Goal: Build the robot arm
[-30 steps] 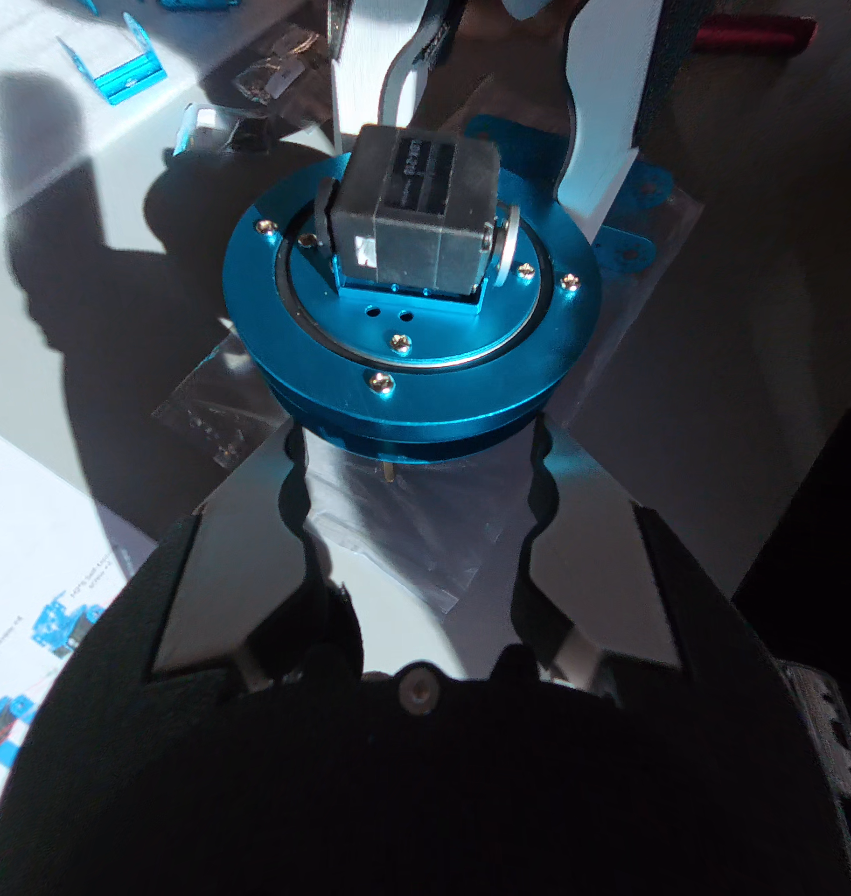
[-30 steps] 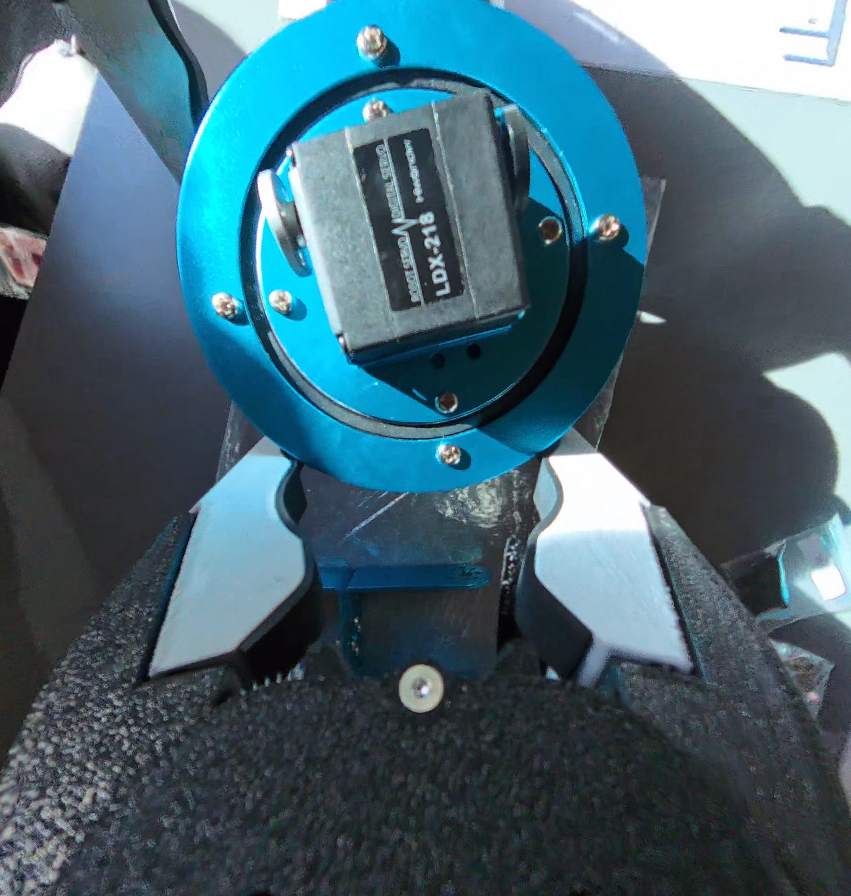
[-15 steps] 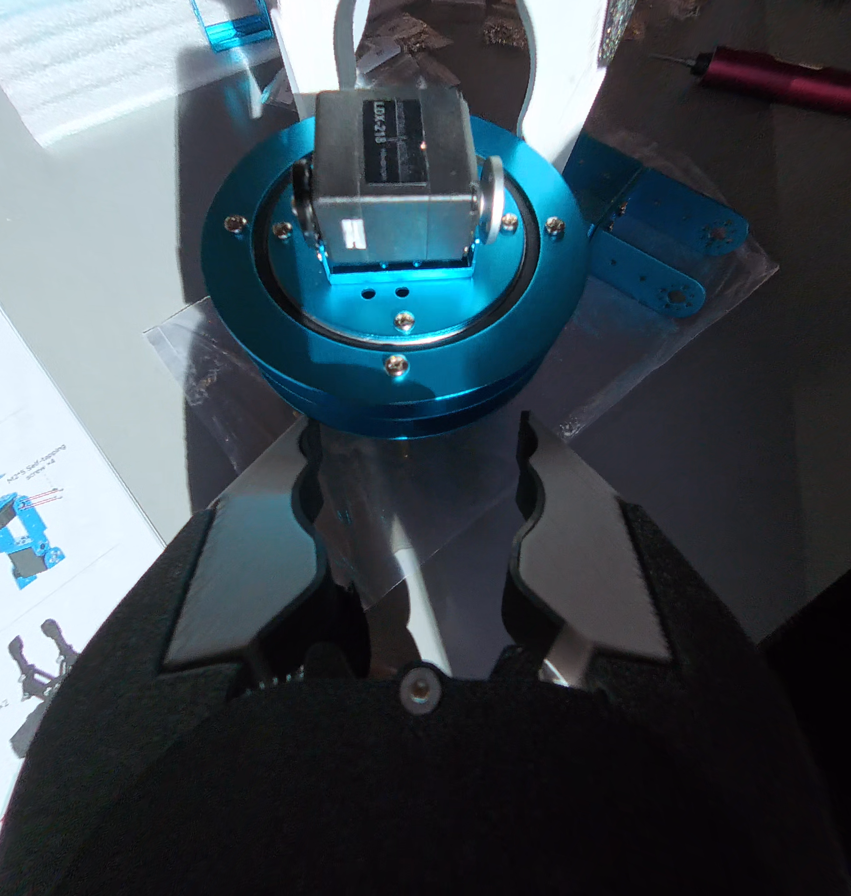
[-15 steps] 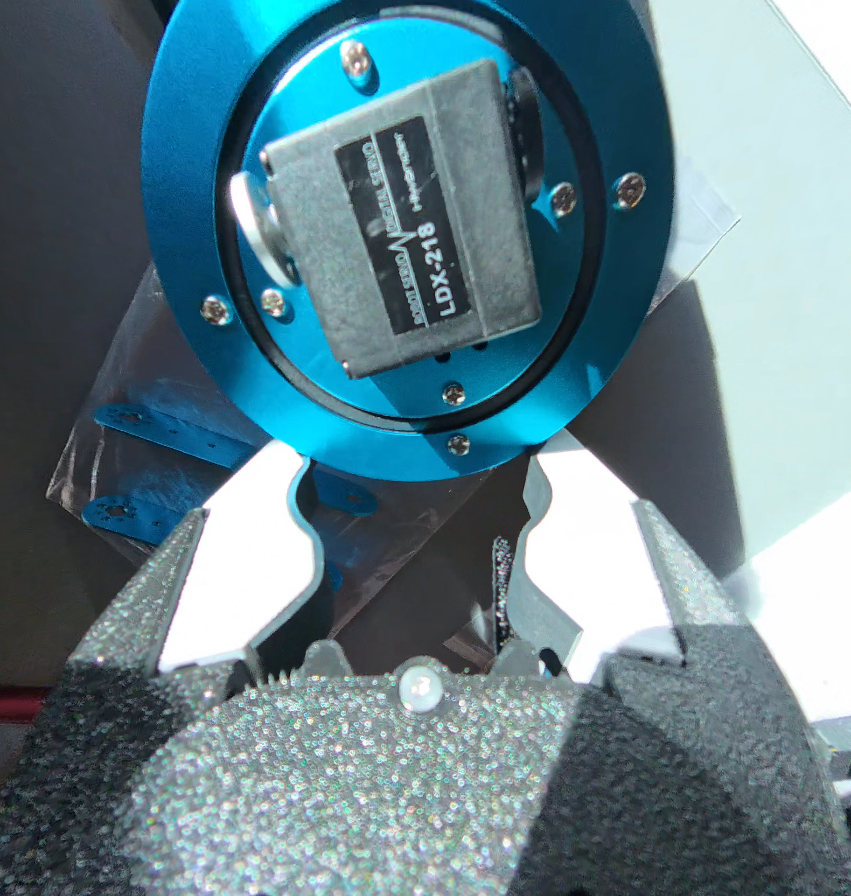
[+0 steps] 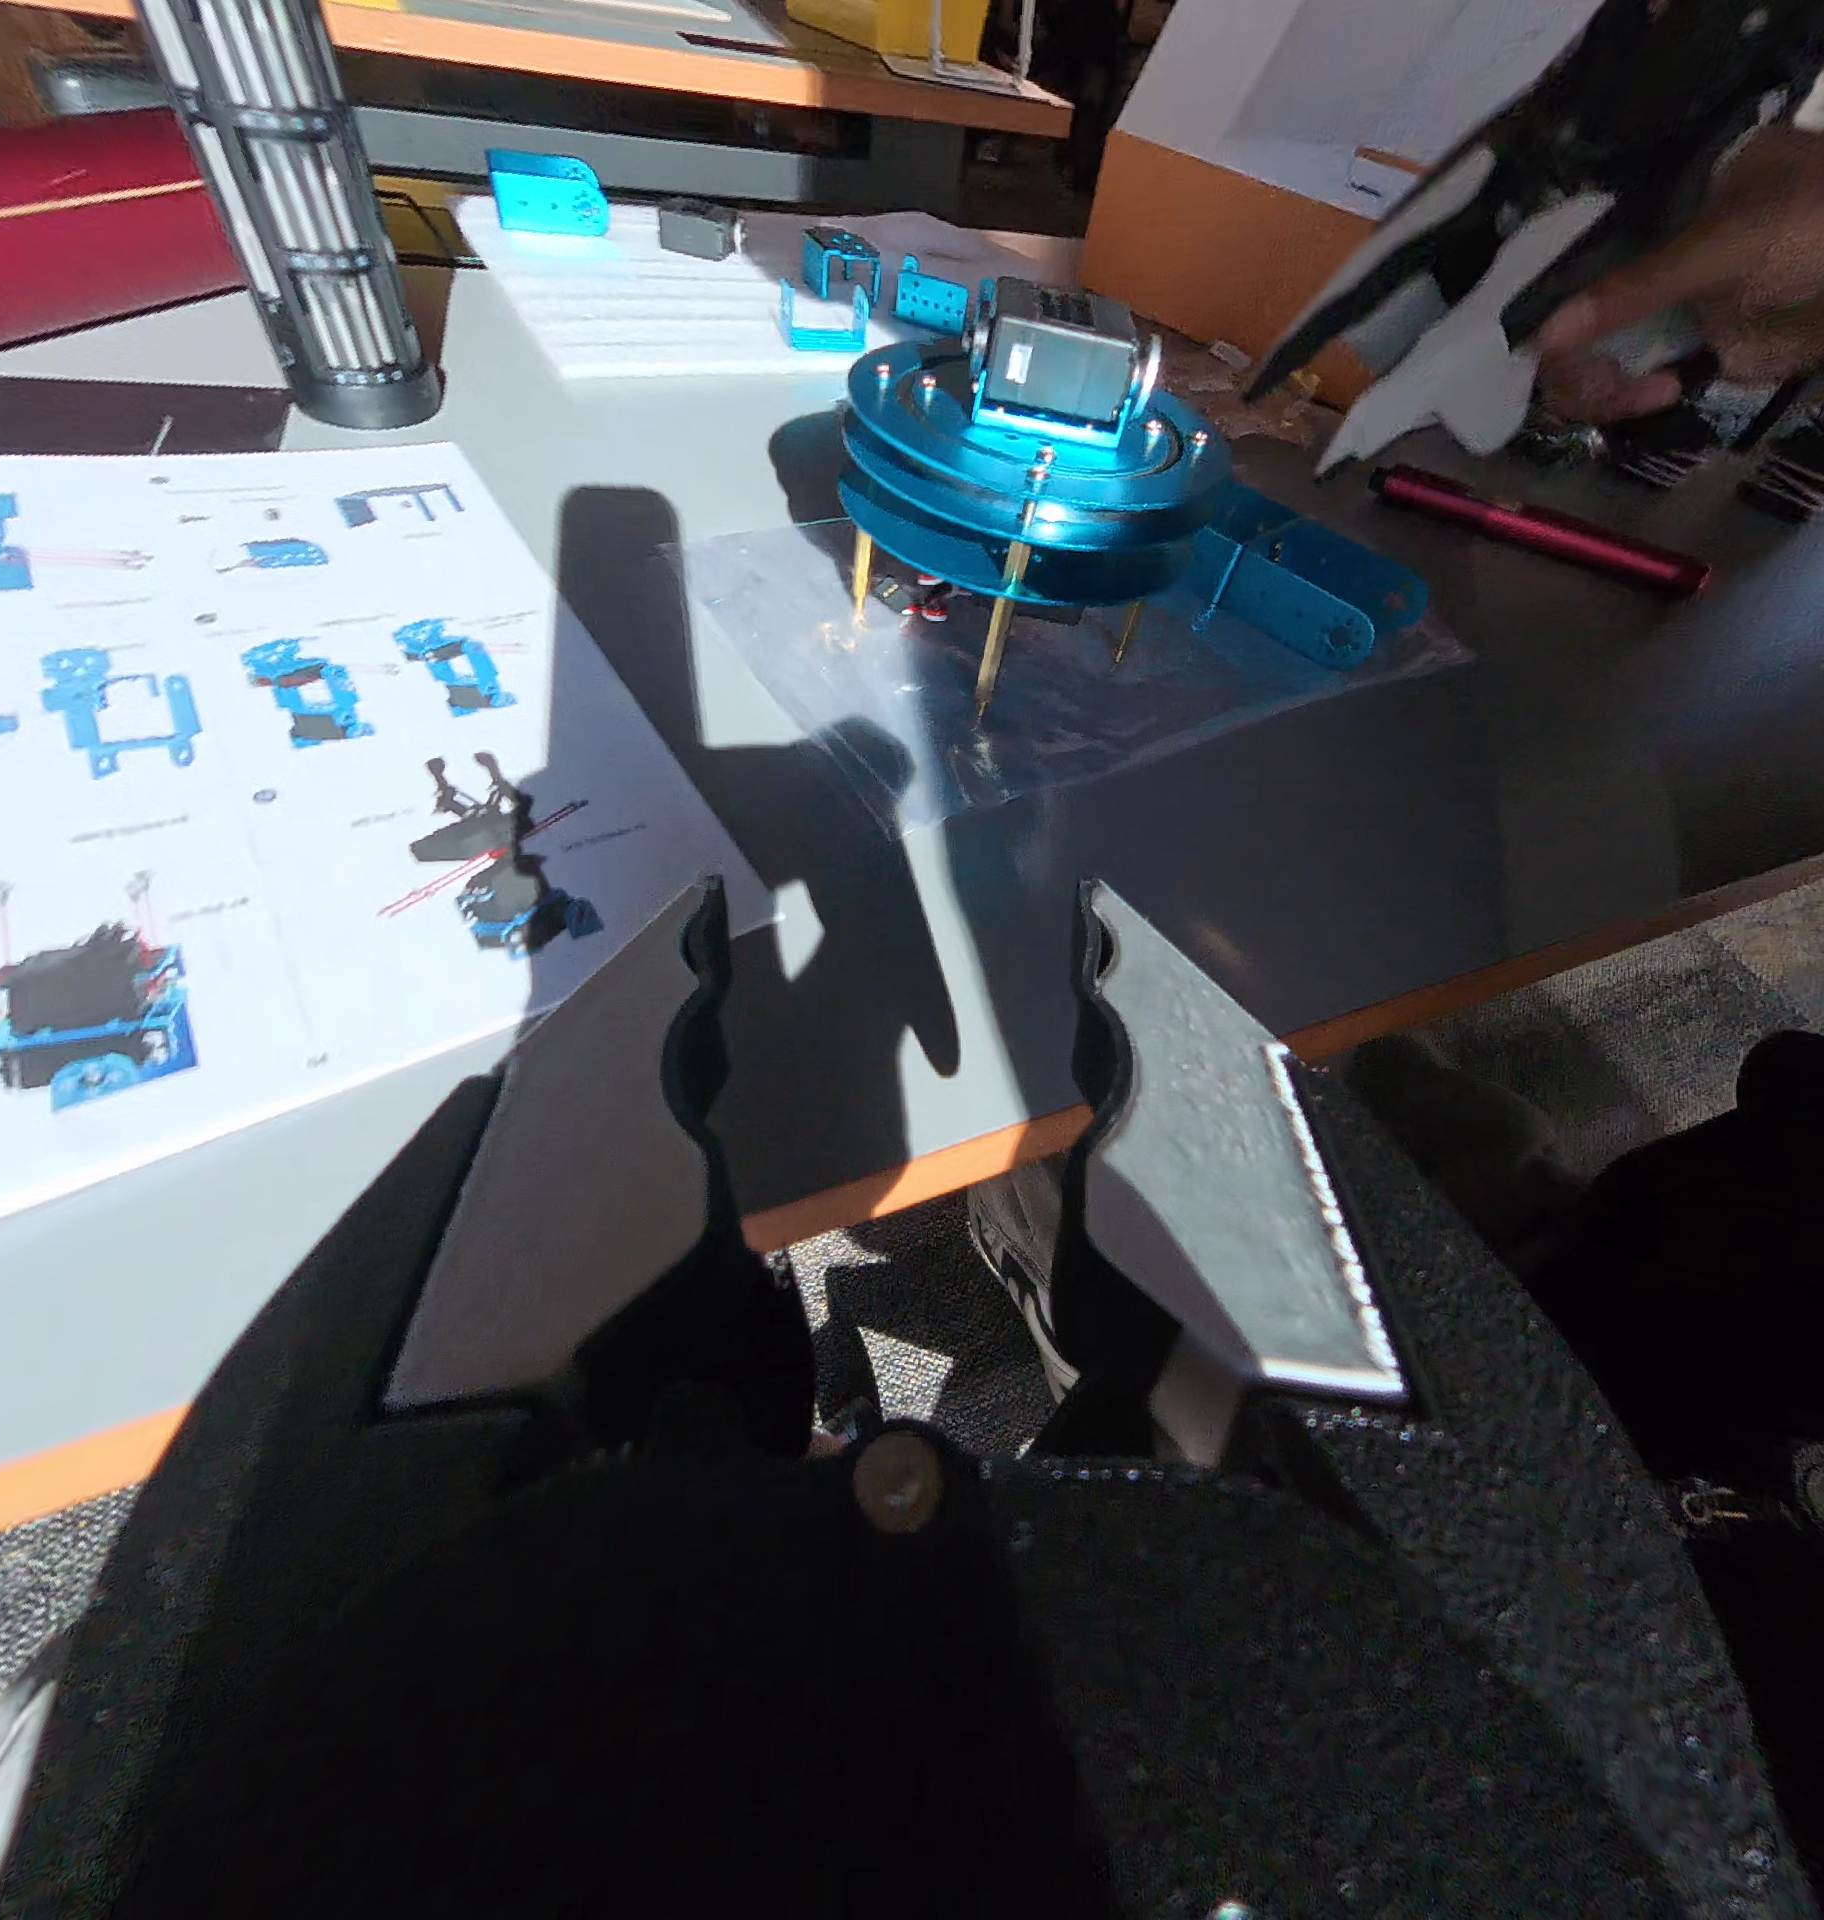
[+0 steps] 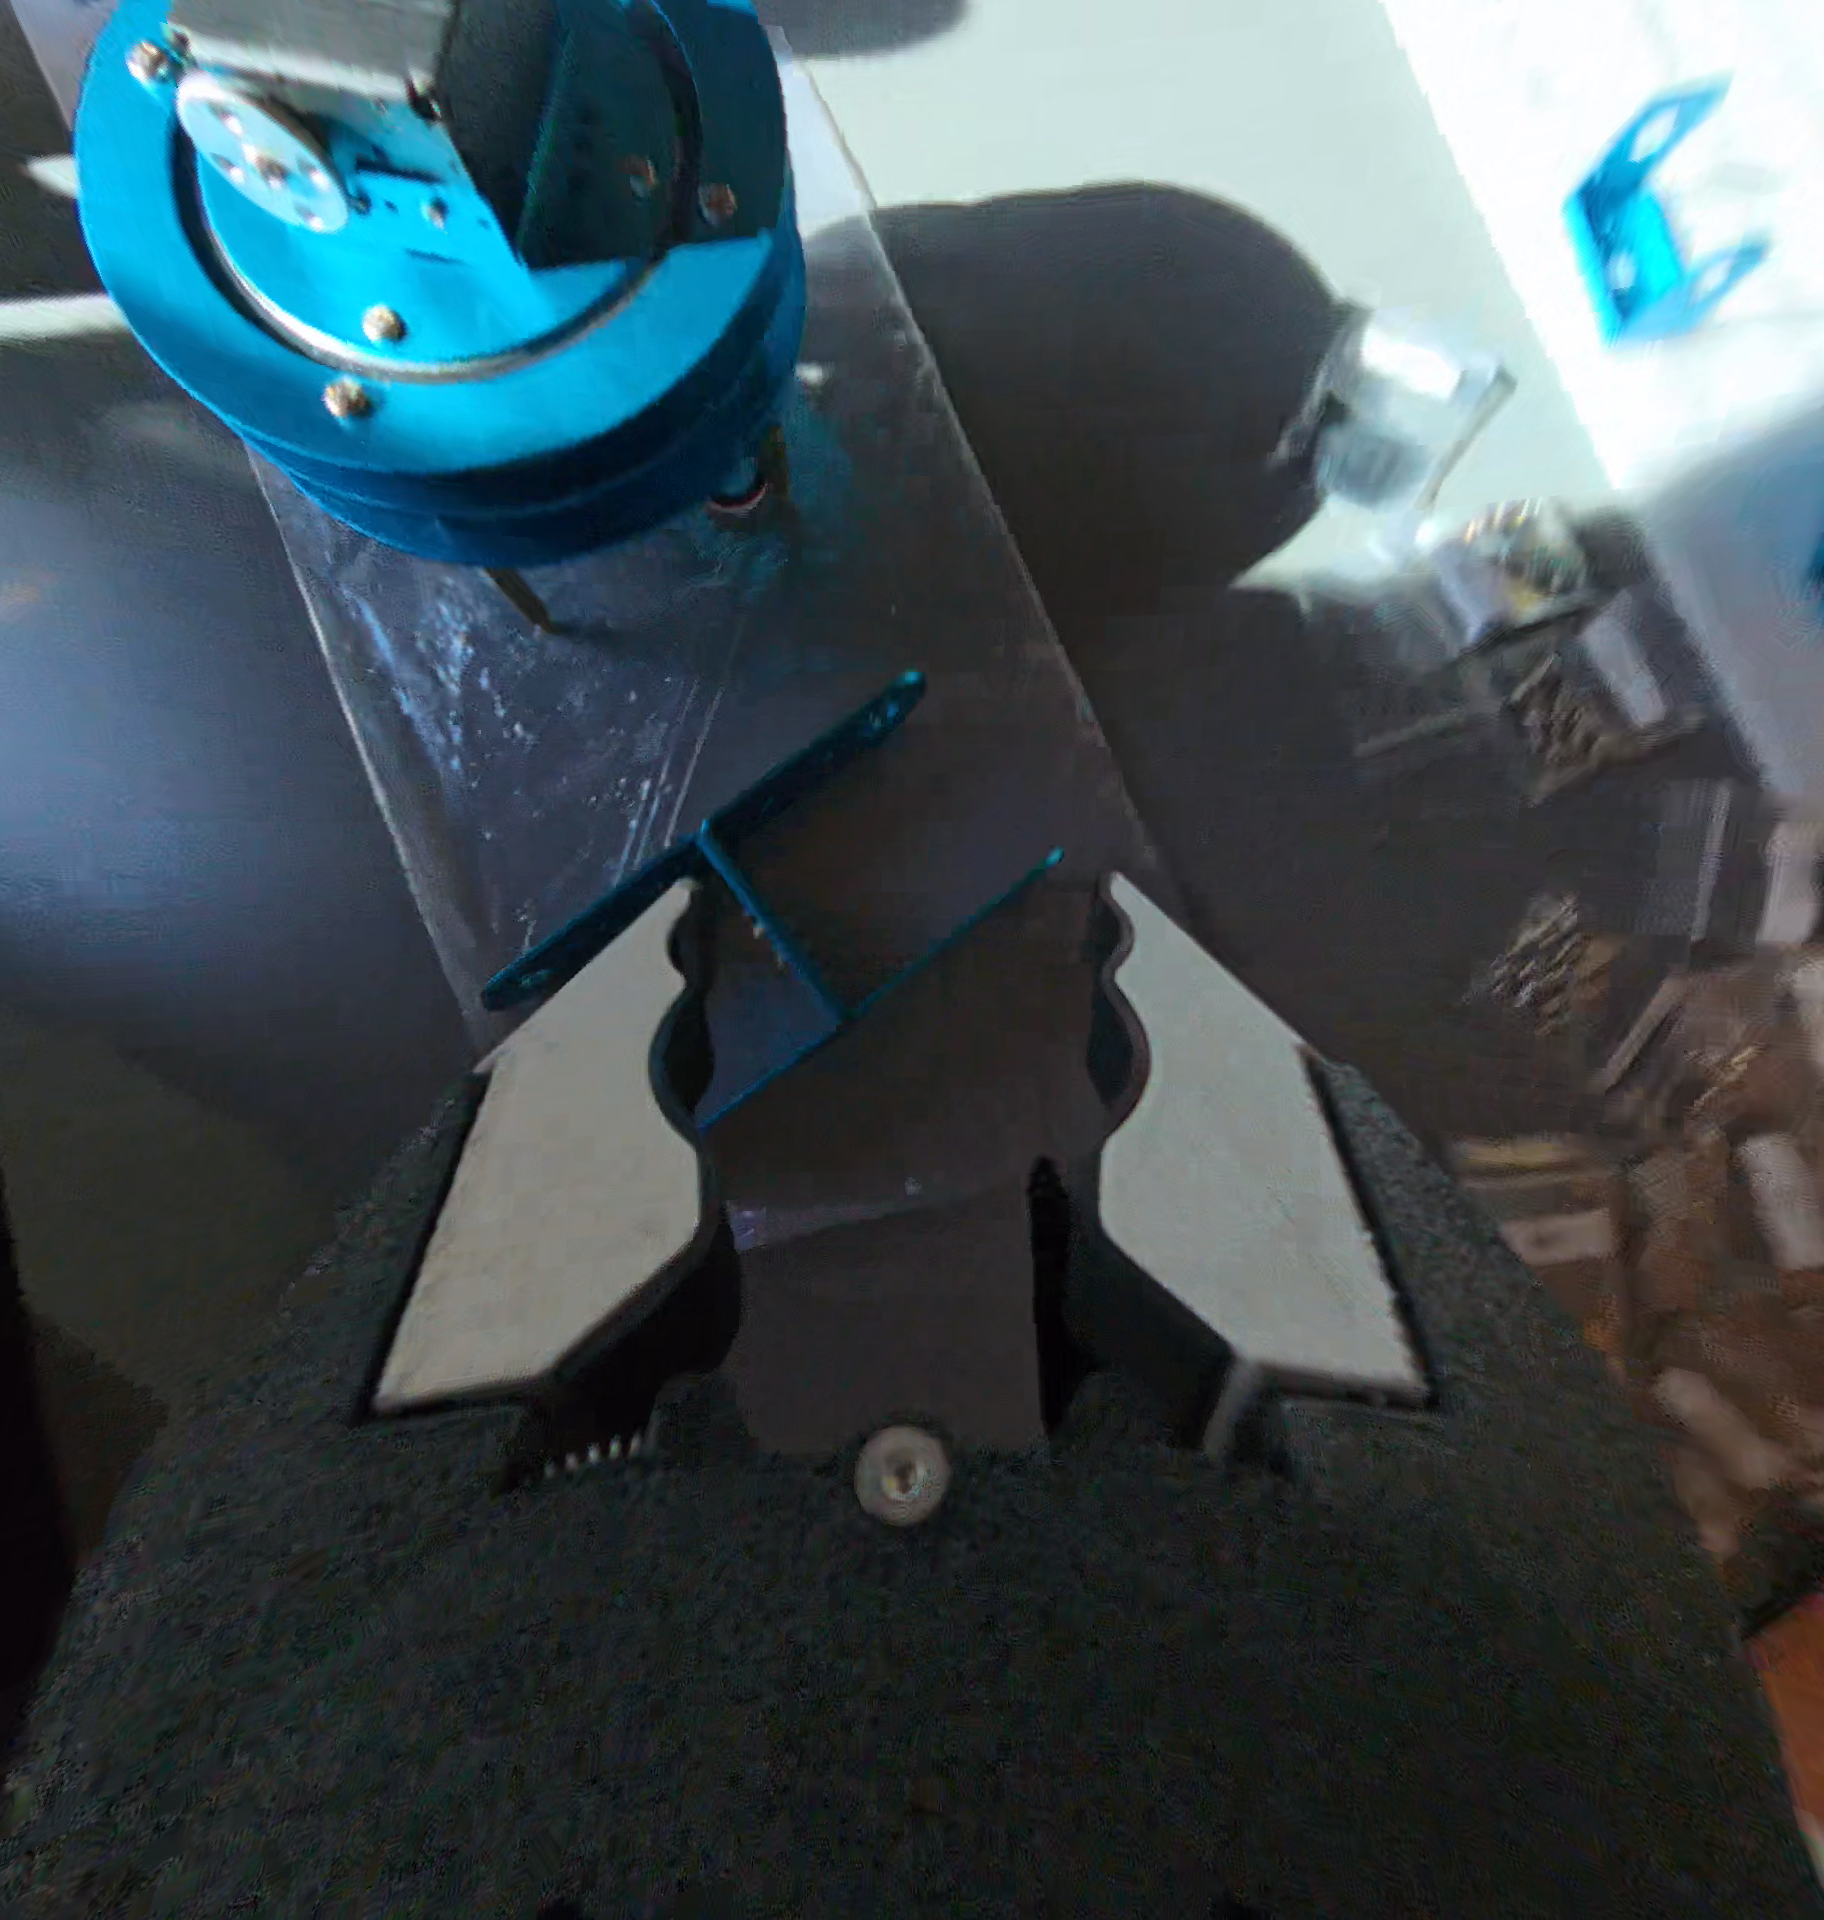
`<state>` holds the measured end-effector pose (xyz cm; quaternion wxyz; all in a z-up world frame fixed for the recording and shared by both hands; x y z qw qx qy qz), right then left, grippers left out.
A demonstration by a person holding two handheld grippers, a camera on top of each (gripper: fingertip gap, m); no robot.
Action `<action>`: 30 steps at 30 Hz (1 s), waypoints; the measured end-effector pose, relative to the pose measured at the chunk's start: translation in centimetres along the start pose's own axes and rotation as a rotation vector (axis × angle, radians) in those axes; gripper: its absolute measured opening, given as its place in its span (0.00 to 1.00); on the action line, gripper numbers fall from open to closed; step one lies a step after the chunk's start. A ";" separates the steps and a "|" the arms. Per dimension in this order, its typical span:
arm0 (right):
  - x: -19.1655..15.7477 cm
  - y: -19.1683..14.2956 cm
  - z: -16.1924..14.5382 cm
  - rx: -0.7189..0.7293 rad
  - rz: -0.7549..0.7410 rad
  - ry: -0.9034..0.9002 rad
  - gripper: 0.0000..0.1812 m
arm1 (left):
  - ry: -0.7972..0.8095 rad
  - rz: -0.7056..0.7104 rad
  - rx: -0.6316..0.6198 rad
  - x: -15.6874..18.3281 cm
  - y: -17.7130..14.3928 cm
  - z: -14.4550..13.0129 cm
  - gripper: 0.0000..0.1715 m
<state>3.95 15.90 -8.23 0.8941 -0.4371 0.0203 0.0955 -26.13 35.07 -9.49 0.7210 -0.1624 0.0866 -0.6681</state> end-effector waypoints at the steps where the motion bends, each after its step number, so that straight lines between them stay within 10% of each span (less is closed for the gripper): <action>1: -0.4 0.2 -1.4 0.025 0.016 0.069 0.35 | -0.020 0.014 0.009 -0.3 -0.6 -0.4 0.38; 14: -1.6 1.3 -4.3 -0.046 -0.297 0.168 0.00 | 0.107 -0.013 0.019 3.5 -0.7 0.7 0.36; 30: -4.0 -5.9 1.7 0.123 -0.358 0.106 0.00 | 0.467 0.121 0.122 6.1 -0.3 1.4 0.36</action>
Point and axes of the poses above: each gripper's, where its closed fingertips meet, y out along the fingers, z out of its top, x = y × z across the jaws, the point moved 4 cm from there along -y, back along the fingers, and after that the axes turned 9 degrees about z, right-handed, at the moved point
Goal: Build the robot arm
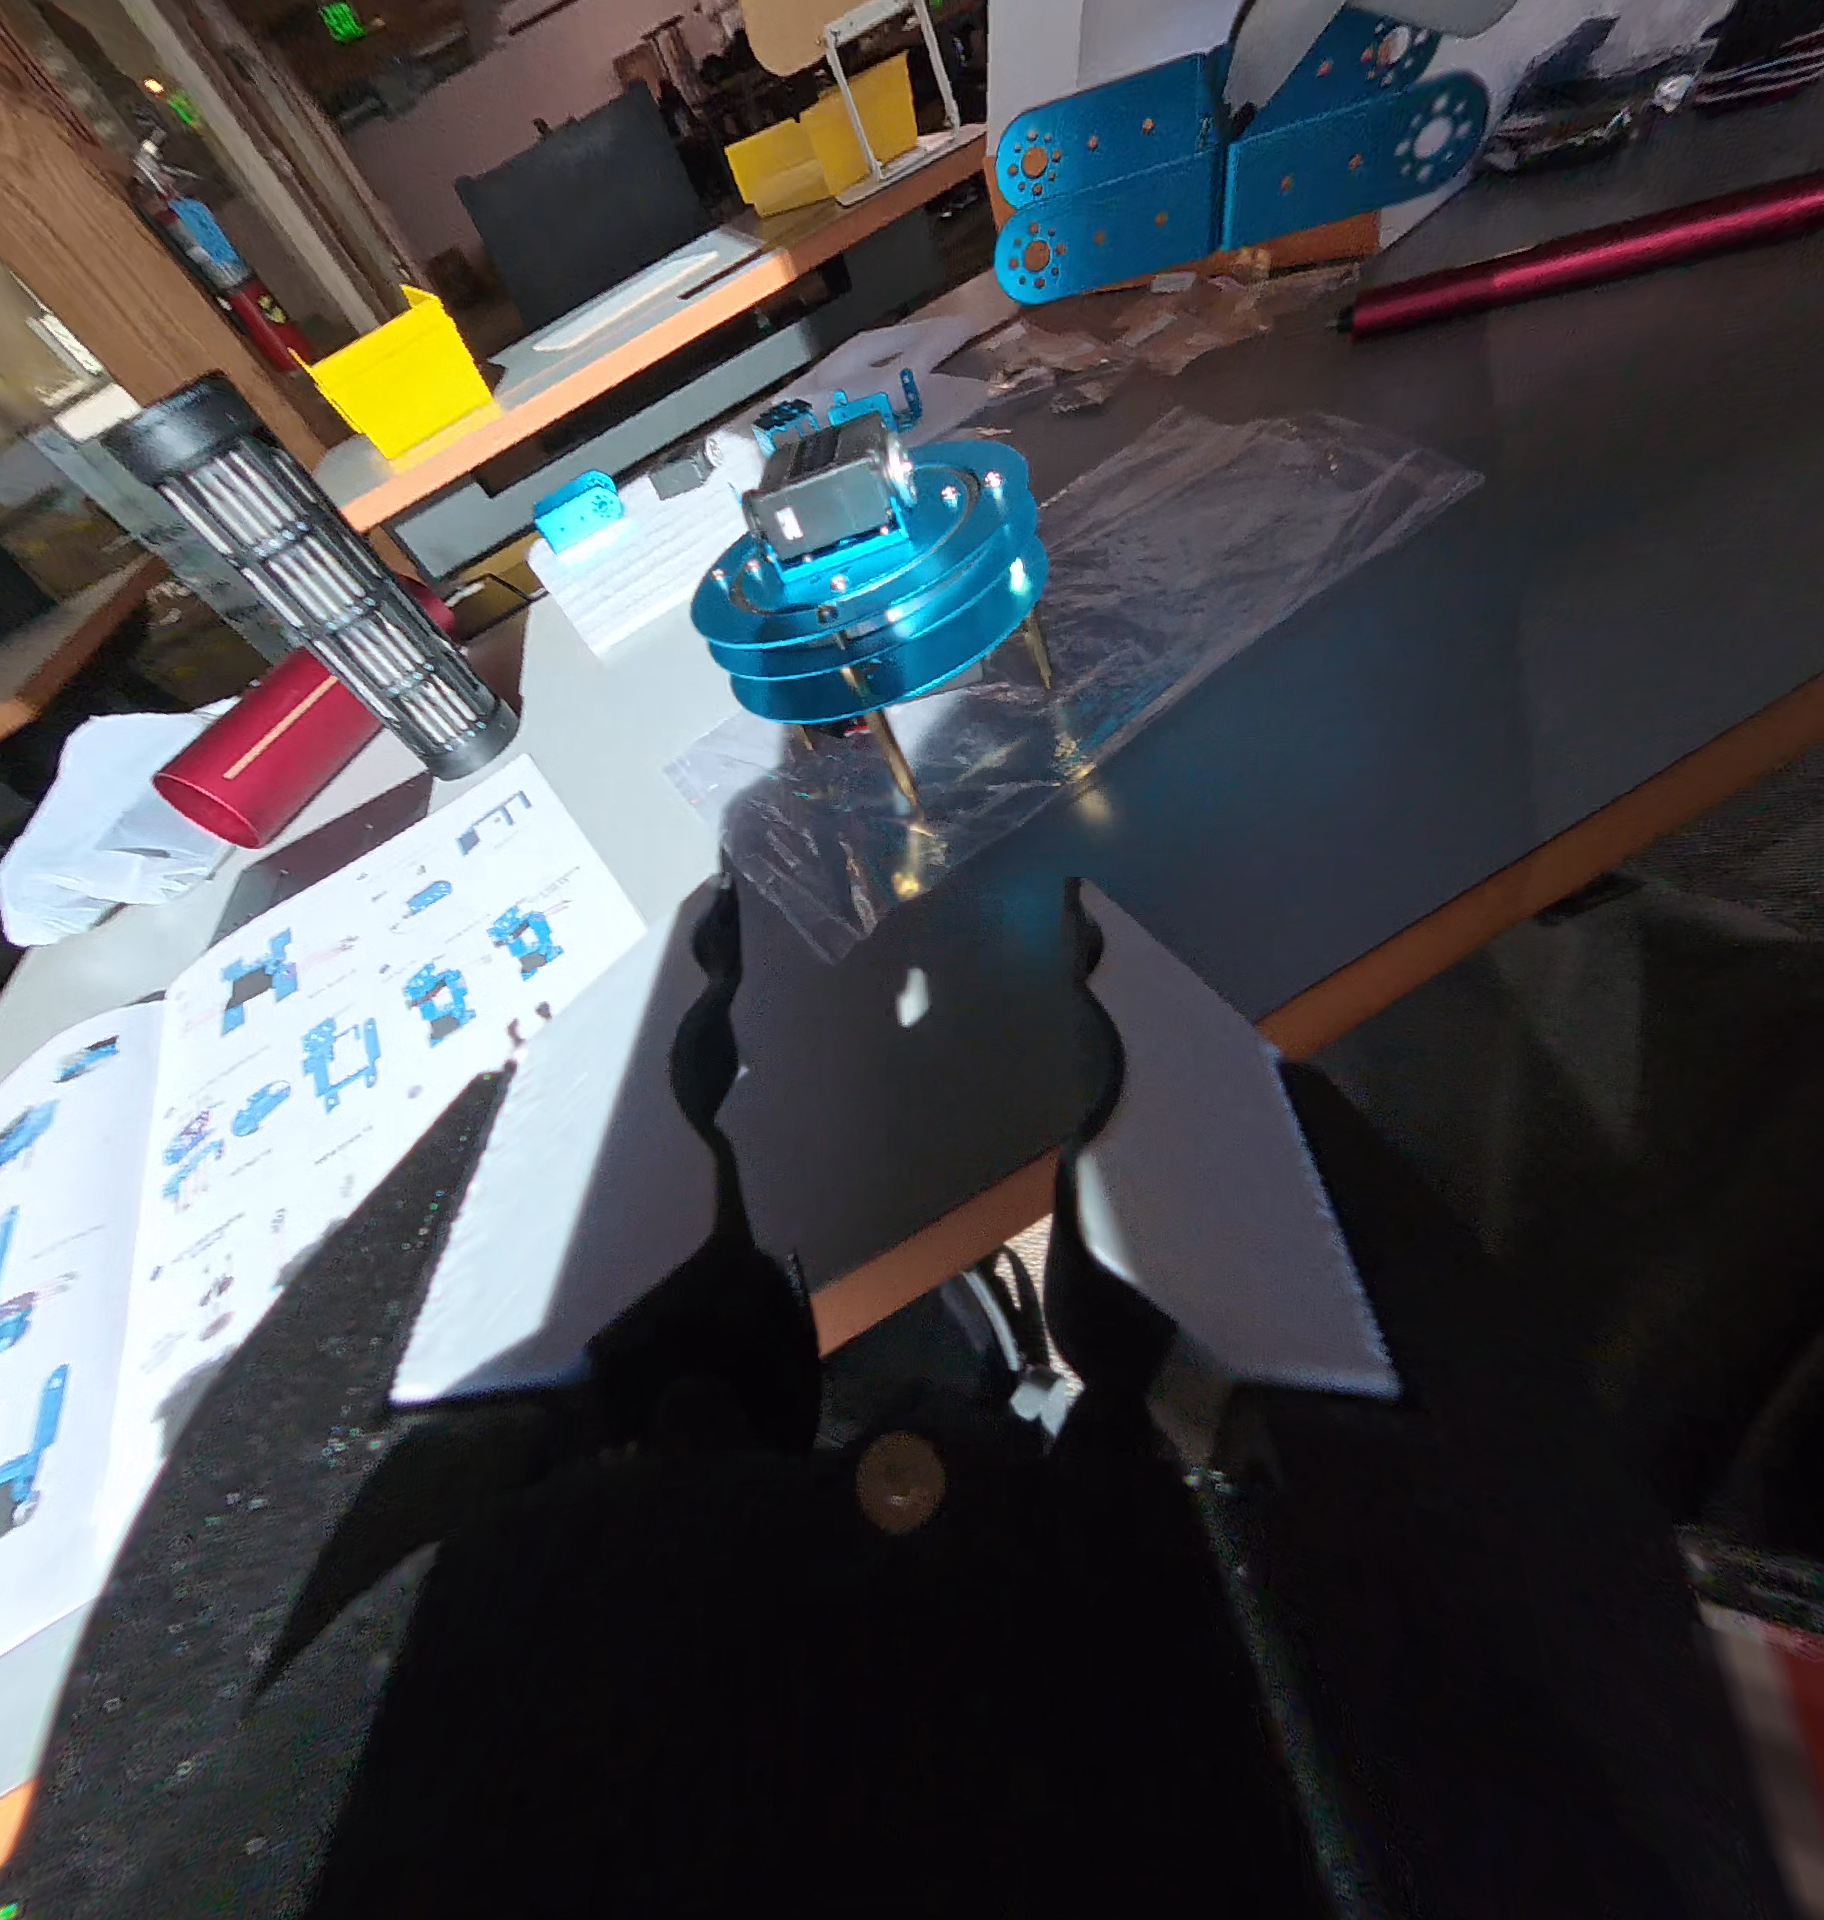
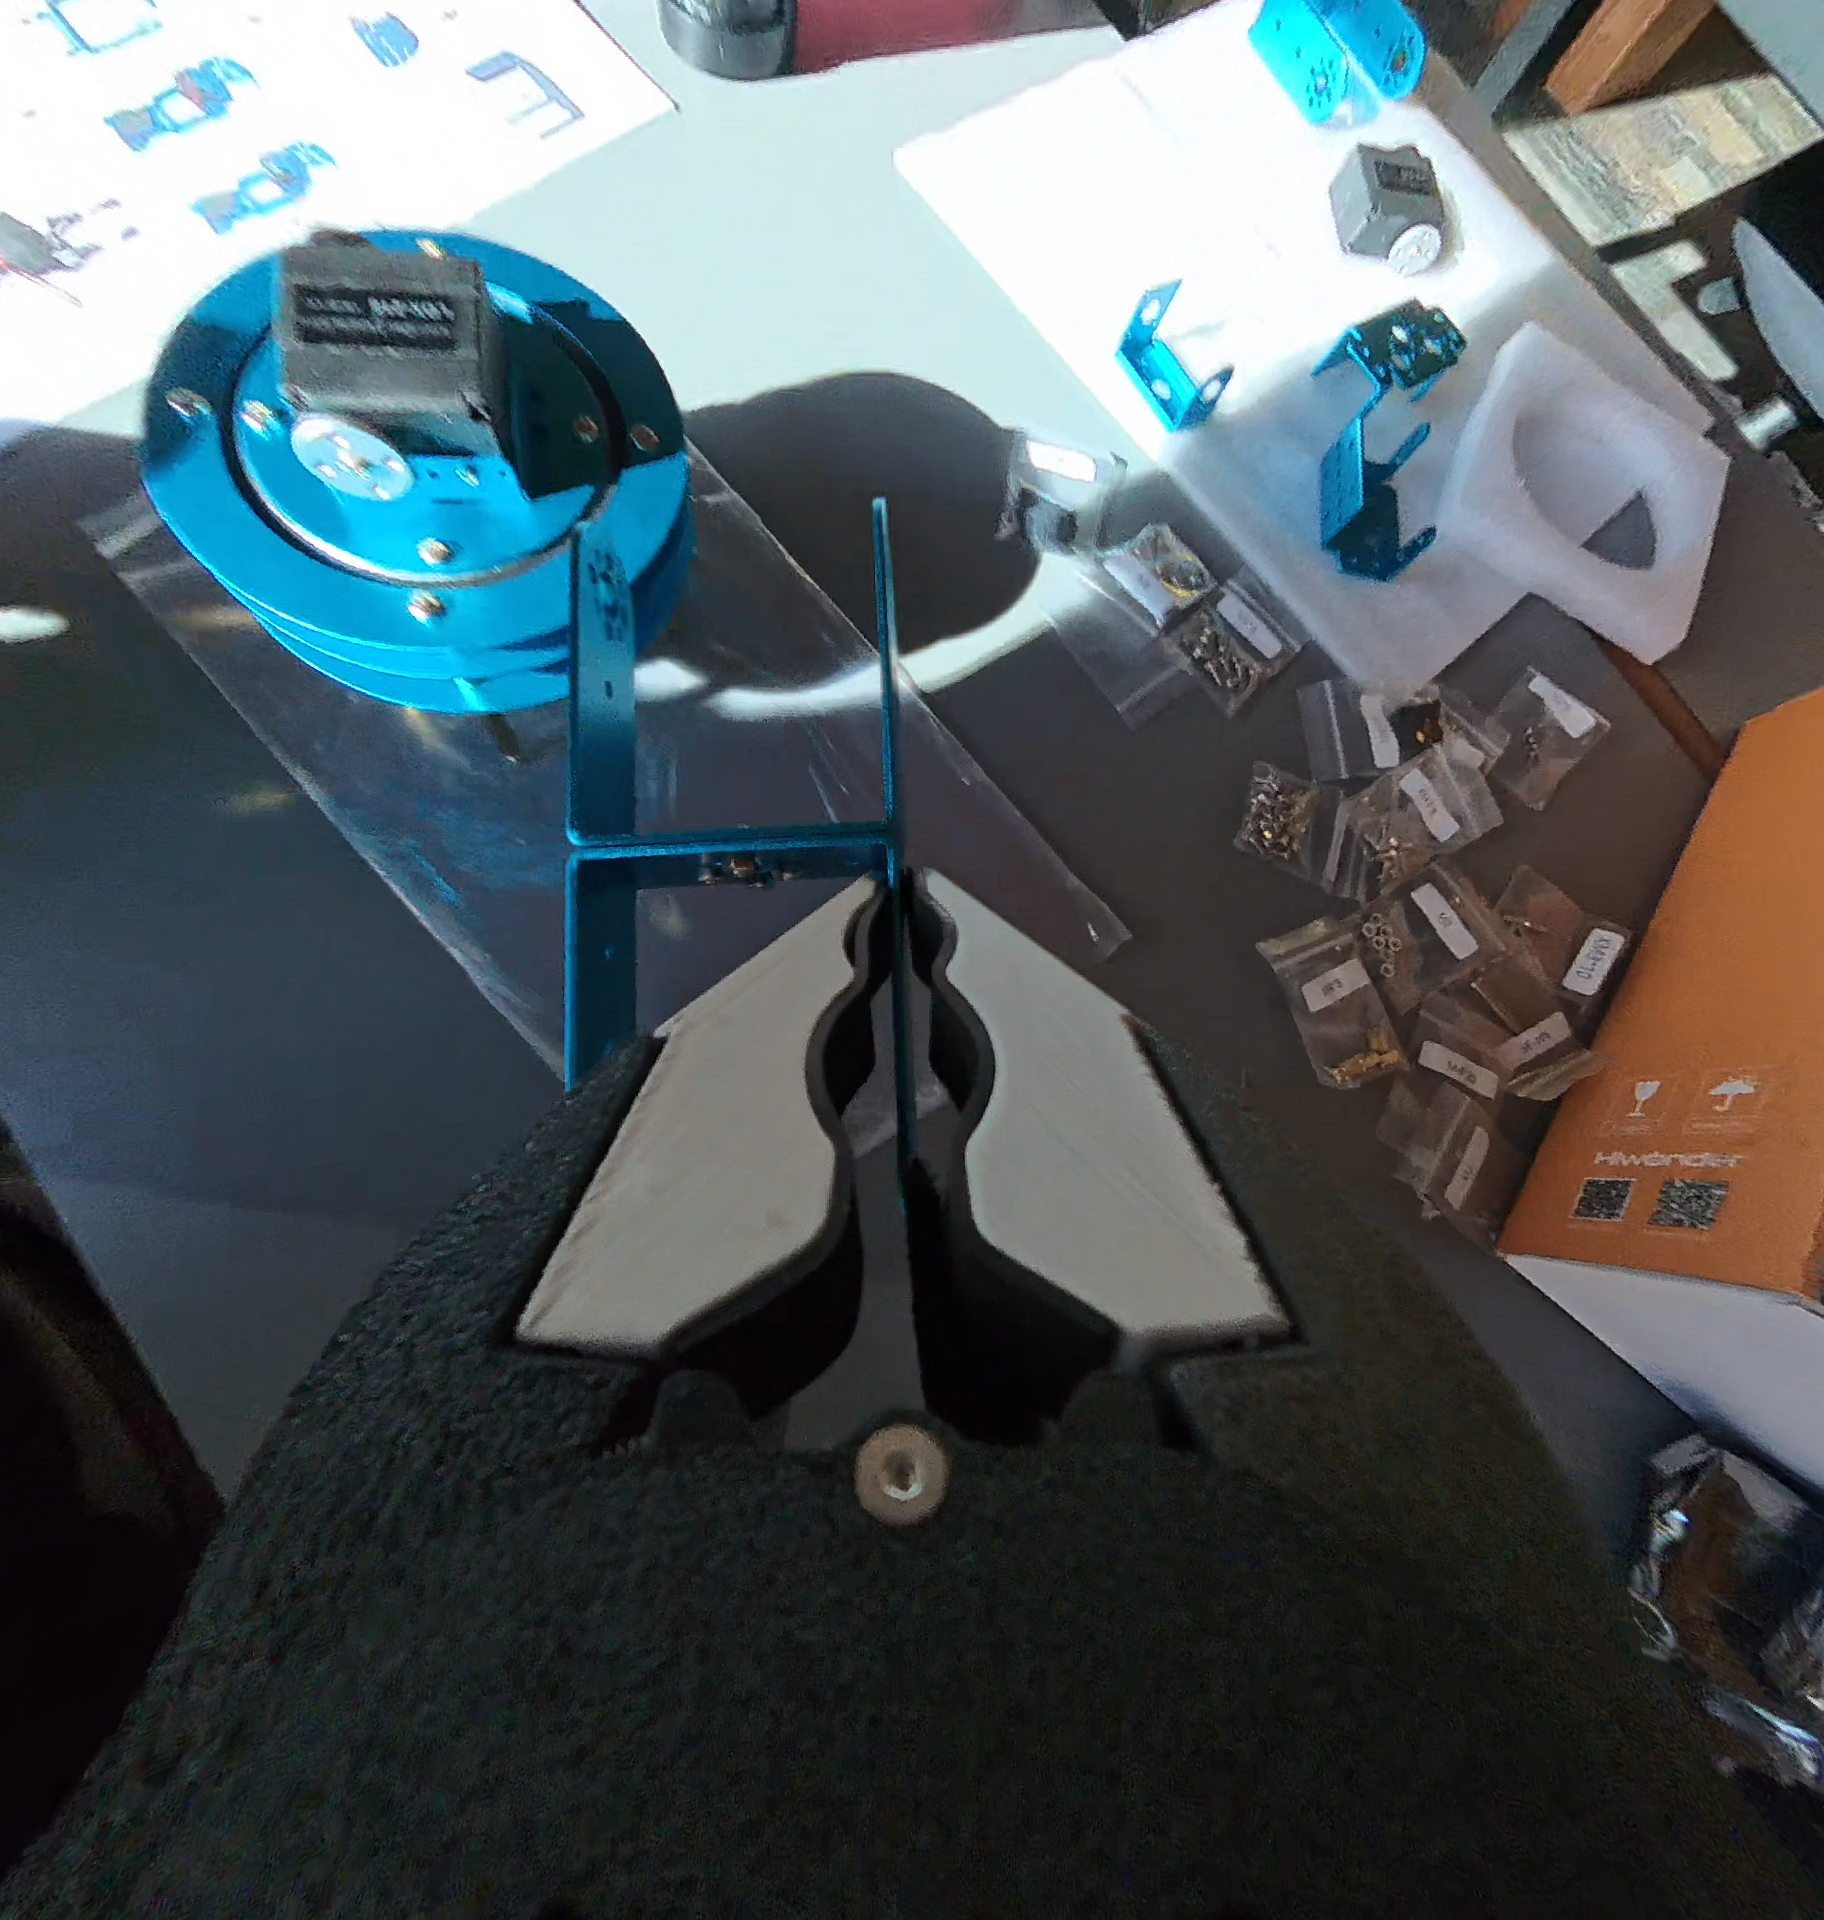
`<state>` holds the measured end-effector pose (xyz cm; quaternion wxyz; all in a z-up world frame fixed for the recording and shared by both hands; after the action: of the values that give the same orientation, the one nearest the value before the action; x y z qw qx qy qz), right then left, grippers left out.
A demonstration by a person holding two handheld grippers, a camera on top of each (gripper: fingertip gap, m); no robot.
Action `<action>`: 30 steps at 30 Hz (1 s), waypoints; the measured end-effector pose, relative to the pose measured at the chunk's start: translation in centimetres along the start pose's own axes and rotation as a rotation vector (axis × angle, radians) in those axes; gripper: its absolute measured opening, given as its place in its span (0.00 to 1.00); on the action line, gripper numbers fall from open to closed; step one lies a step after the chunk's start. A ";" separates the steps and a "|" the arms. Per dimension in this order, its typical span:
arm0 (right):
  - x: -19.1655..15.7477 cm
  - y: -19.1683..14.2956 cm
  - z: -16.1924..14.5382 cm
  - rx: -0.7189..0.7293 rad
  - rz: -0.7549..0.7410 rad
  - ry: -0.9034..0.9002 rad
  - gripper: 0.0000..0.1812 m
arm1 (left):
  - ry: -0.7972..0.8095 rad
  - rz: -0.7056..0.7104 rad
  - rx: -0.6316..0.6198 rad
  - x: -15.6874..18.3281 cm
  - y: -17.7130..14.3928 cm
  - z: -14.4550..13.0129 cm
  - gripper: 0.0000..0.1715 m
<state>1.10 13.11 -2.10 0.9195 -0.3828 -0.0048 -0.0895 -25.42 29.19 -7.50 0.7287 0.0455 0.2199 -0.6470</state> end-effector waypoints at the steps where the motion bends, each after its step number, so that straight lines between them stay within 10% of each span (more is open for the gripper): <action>1: -0.6 -0.1 0.7 0.026 0.029 0.005 0.00 | 0.023 0.030 0.014 -0.3 0.2 0.2 0.36; 6: -4.7 0.7 4.9 0.105 0.237 -0.026 0.01 | 0.028 0.018 0.192 -1.5 0.3 2.9 0.36; 16: -12.2 7.5 11.6 -0.124 0.527 -0.133 0.01 | 1.022 0.544 0.235 -4.3 5.4 3.5 0.60; 25: -13.9 9.7 12.3 -0.207 0.520 -0.253 0.01 | 1.021 0.543 0.193 -4.3 7.6 3.6 0.15; 30: -13.5 7.9 13.2 -0.042 0.598 -0.319 0.11 | 0.728 0.415 0.230 -5.7 7.4 4.6 0.15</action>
<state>-10.10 30.07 0.60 0.8846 -0.3951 -0.0345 0.2452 -17.49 33.96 -2.82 0.7085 0.3947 0.3751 -0.4490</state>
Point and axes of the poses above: each gripper's, where its closed fingertips meet, y out along the fingers, z out of its top, x = y × z across the jaws, the point moved 4 cm from there along -y, back along the fingers, and after that the axes turned 9 degrees about z, right-handed, at the moved point
